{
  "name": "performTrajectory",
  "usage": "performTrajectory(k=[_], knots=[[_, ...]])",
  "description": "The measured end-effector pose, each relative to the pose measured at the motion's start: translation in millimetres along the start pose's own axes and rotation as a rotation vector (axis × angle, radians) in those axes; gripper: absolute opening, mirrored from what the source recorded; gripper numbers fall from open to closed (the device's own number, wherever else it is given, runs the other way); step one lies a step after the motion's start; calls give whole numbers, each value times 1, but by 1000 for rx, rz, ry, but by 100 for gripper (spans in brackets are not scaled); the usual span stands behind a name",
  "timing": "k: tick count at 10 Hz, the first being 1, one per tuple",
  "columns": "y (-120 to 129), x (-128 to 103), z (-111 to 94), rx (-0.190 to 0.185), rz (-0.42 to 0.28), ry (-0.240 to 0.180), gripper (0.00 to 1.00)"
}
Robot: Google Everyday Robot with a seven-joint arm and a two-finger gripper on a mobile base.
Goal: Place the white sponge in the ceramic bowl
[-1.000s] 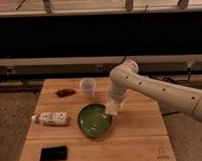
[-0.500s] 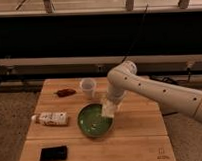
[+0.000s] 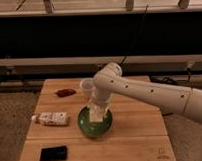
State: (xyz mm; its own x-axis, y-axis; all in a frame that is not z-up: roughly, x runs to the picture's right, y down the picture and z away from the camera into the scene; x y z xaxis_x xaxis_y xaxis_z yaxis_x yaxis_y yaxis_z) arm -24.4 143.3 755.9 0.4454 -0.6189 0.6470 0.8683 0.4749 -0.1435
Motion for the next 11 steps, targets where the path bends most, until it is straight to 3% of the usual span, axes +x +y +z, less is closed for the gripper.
performTrajectory(k=[2, 5, 7, 11], knots=[[-14, -10, 12, -4, -41, -18, 0], [-8, -9, 17, -5, -50, -28, 7], [2, -2, 10, -6, -34, -24, 31], [-7, -8, 18, -5, -39, -29, 72]])
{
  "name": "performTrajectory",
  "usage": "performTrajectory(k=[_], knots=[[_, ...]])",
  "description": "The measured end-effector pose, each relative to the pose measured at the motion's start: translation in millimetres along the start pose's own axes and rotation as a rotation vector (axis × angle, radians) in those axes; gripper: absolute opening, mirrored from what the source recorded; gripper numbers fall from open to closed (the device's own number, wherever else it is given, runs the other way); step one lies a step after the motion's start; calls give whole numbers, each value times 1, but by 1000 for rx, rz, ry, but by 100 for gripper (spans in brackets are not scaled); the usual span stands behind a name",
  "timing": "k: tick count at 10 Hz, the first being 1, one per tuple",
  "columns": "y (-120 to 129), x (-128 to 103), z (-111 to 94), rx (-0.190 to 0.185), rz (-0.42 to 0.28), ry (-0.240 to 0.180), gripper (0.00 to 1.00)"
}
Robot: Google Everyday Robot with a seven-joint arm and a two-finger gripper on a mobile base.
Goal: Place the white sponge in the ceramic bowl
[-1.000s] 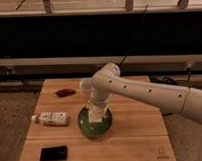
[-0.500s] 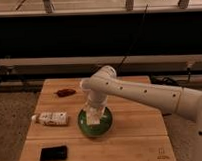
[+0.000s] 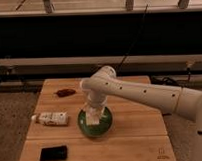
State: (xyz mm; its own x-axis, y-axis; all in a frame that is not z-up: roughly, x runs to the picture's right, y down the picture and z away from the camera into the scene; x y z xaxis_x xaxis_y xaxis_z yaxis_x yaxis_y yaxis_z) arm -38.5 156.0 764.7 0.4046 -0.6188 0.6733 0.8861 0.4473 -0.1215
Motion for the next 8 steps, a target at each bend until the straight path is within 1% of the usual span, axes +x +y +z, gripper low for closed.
performTrajectory(k=[1, 2, 5, 8], knots=[[3, 1, -1, 0, 2, 0, 77], [7, 3, -2, 0, 1, 0, 80], [2, 1, 2, 0, -1, -1, 80], [8, 4, 0, 1, 6, 0, 80]])
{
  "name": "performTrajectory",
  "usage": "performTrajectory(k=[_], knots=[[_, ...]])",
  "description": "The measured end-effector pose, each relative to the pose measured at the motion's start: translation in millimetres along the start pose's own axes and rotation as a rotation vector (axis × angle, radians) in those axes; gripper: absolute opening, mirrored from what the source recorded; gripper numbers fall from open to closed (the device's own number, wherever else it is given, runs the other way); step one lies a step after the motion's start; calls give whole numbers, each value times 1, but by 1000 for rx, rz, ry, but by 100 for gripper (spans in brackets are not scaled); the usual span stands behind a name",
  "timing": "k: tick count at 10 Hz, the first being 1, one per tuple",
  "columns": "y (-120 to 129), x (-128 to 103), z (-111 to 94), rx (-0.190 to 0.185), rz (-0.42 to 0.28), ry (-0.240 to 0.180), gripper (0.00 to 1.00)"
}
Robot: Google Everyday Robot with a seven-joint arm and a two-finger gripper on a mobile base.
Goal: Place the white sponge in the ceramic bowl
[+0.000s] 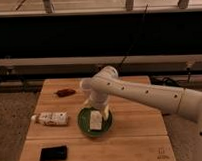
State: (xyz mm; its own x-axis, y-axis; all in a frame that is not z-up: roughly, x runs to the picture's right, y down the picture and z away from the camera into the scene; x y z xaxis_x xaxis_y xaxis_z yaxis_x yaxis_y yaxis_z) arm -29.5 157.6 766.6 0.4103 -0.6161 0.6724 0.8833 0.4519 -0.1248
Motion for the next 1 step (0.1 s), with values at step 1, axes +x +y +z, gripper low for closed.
performTrajectory(k=[1], knots=[[0, 0, 0, 0, -3, -1, 80]])
